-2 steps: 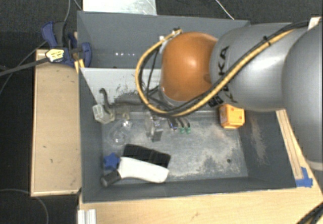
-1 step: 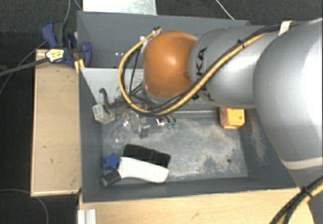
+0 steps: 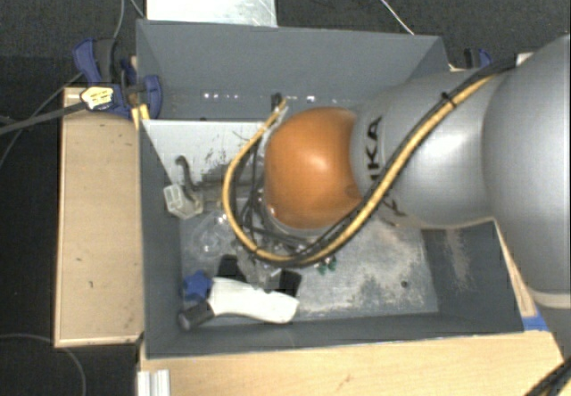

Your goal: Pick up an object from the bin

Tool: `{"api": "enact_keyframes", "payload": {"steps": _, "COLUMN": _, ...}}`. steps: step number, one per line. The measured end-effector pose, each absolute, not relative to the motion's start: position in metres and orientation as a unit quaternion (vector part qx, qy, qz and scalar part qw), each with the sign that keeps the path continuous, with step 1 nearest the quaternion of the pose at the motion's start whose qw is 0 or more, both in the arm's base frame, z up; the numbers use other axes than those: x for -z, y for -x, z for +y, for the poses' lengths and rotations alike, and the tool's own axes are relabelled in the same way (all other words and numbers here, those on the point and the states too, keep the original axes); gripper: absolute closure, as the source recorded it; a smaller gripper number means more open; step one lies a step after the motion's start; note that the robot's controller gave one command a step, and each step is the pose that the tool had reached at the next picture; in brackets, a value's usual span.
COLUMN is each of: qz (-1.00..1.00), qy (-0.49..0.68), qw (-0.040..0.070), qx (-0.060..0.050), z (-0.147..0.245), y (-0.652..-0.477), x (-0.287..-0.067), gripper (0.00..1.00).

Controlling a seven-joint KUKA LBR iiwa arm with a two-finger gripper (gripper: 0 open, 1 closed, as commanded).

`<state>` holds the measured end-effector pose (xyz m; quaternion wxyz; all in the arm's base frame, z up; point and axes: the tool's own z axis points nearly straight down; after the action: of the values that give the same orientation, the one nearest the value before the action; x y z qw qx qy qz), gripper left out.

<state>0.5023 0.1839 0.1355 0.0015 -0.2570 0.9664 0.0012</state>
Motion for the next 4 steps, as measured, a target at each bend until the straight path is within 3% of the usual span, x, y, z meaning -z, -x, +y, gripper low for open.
{"api": "enact_keyframes", "payload": {"steps": 1, "qz": 0.956, "qy": 0.293, "qw": 0.004, "qx": -0.001, "z": 0.184, "y": -0.501, "x": -0.133, "gripper": 1.00}}
{"api": "enact_keyframes", "payload": {"steps": 2, "qz": 0.998, "qy": 0.066, "qw": 0.004, "qx": -0.003, "z": 0.208, "y": -0.484, "x": -0.153, "gripper": 0.00}}
{"api": "enact_keyframes", "payload": {"steps": 4, "qz": 0.998, "qy": 0.069, "qw": 0.004, "qx": -0.003, "z": 0.202, "y": -0.478, "x": -0.148, "gripper": 0.00}}
